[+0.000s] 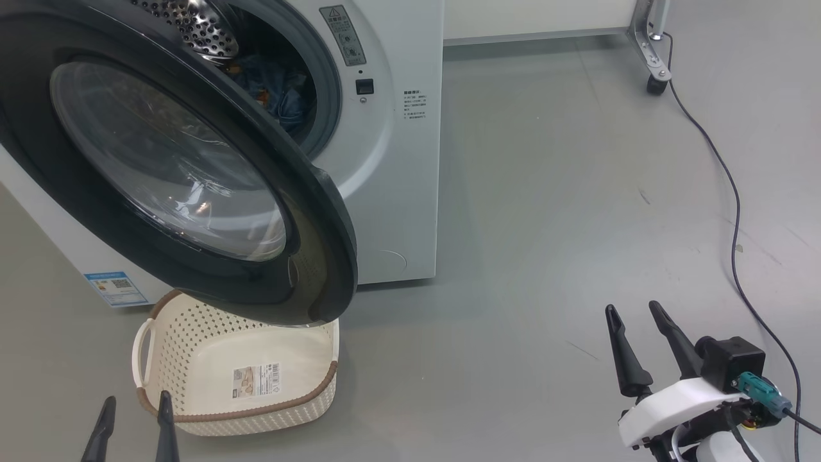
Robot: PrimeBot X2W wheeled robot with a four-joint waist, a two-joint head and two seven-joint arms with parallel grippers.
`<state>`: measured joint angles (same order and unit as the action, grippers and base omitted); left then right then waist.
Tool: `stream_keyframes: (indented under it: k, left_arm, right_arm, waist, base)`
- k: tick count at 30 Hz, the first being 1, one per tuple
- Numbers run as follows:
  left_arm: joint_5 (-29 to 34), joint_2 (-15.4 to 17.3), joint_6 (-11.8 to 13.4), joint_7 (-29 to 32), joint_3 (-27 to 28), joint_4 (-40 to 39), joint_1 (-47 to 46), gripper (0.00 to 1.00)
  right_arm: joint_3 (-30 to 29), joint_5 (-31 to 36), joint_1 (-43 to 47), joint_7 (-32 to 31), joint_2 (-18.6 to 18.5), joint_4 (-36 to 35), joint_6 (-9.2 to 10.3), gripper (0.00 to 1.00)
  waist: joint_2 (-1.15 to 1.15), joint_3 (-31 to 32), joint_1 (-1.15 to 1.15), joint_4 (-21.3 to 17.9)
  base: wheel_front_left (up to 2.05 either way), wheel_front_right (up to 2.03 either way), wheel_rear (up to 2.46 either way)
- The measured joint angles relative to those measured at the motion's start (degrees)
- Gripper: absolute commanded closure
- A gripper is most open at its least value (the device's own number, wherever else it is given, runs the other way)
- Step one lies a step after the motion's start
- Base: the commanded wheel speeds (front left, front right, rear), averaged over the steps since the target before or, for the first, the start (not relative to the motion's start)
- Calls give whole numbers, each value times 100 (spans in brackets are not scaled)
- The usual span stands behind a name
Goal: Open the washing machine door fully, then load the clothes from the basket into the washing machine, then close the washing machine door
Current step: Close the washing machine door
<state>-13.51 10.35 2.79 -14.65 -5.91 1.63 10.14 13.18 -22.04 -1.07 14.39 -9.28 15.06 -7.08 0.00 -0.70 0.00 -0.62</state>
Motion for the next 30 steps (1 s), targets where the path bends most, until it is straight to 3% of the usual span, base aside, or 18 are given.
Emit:
stream_keyframes:
  k: [4, 5, 6, 7, 19, 30]
  left_arm:
    - [110, -160, 35, 0, 4, -37, 0, 0]
    - [135, -183, 41, 0, 8, -49, 0, 0]
    - [153, -201, 42, 0, 14, -64, 0, 0]
    - [155, -226, 42, 0, 23, -71, 0, 0]
    - [298, -355, 41, 0, 107, -93, 1, 0]
    - [300, -500, -63, 0, 192, -175, 1, 0]
  right_arm:
    - [0, 34, 1, 0, 2, 0, 0, 3]
    - [1, 34, 2, 0, 2, 0, 0, 65]
    - [3, 34, 3, 0, 2, 1, 0, 89]
    - [5, 34, 7, 0, 1, 1, 0, 100]
    - [-25, 41, 26, 0, 27, -234, 0, 100]
    - [44, 37, -561, 1, 146, -2031, 0, 100]
  waist:
    - [0, 4, 0, 2]
    - [0, 5, 0, 4]
    - [0, 7, 0, 6]
    - [0, 9, 0, 8]
    - [0, 50, 0, 39]
    - [0, 54, 0, 72]
  base:
    - [0, 0, 0]
    - [0, 0, 0]
    - [0, 0, 0]
    - [0, 0, 0]
    - [0, 0, 0]
    - [0, 0, 0]
